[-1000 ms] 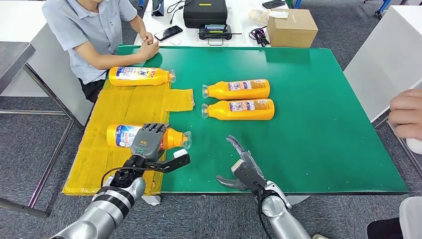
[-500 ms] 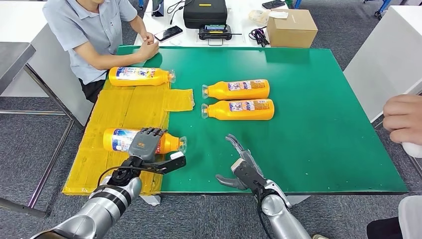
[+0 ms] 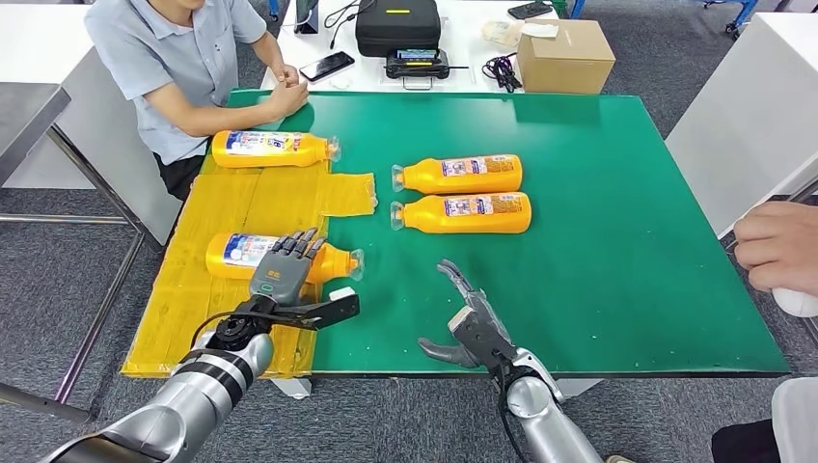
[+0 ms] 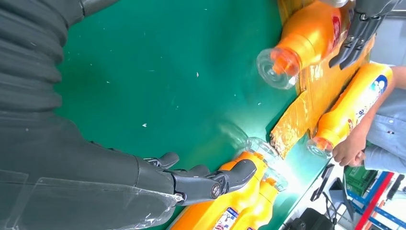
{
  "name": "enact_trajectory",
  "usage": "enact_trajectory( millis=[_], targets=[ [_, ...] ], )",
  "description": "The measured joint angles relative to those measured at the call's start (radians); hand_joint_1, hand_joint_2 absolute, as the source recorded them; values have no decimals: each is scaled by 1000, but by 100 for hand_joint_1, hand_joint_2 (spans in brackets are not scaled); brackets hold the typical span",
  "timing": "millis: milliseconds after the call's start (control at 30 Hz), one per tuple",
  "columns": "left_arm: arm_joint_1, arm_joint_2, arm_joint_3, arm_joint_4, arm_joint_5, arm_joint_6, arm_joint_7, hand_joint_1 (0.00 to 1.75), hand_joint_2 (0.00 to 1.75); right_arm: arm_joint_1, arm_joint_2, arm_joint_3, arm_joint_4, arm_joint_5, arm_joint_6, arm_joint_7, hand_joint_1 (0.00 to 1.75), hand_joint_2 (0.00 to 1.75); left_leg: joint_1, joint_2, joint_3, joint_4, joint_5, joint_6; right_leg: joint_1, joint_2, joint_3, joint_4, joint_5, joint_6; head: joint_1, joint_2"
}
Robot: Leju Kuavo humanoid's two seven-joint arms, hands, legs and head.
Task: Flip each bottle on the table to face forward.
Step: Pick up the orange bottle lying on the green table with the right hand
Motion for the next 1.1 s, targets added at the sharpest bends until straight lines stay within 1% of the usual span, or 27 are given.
enact_trajectory(
  millis=[100, 233, 400, 567, 833, 867, 933, 1033, 1100],
  targets=[
    [-6, 0, 0, 4, 16, -38, -23, 0, 175, 0, 0, -2, 0, 0, 1, 0, 0, 175, 0, 0, 2, 0, 0, 0, 0, 0, 2, 0, 0, 0, 0, 0],
    [-5, 0, 0, 4, 30, -41, -37, 0, 175, 0, 0, -6, 0, 3, 2, -1, 0, 175, 0, 0, 3, 0, 0, 0, 0, 0, 3, 0, 0, 0, 0, 0],
    [0, 0, 0, 4, 44, -18, -49, 0, 175, 0, 0, -7, 0, 7, 2, -1, 0, 175, 0, 0, 4, 0, 0, 0, 0, 0, 5, 0, 0, 0, 0, 0],
    [21, -4, 1, 3, 89, 31, -126, 0, 175, 1, 0, -7, 0, 12, 2, -1, 0, 175, 0, 0, 5, 0, 0, 0, 0, 0, 5, 0, 0, 0, 0, 0],
    [29, -10, 1, 2, 103, 37, -142, 0, 175, 1, 0, -7, 0, 14, 2, -1, 0, 175, 0, -1, 5, 0, 0, 0, 0, 0, 5, 0, 0, 0, 0, 0],
    [30, -11, 1, 2, 119, 40, -156, 0, 175, 1, 0, -7, 0, 17, 0, -1, 0, 175, 0, 0, 5, 0, 0, 0, 0, 0, 5, 0, 0, 0, 0, 0],
    [47, -19, 9, -9, 202, 51, -228, 0, 175, 1, -1, -7, 0, 33, -13, -1, 0, 175, 0, 0, 5, 0, 0, 0, 0, 0, 4, 0, 0, 0, 0, 0],
    [113, -58, 15, -72, 389, 72, -366, 0, 175, 6, -4, -7, 0, 48, -32, 0, 0, 175, -1, -1, 3, 0, 0, 0, -1, -1, 3, 0, 0, 0, 0, 0],
    [156, -85, 3, -122, 454, 89, -403, 0, 175, 12, -7, -7, -1, 49, -35, 0, 0, 175, -2, -1, 1, 0, 0, 0, -1, -1, 2, 0, 0, 0, 0, 0]
  ],
)
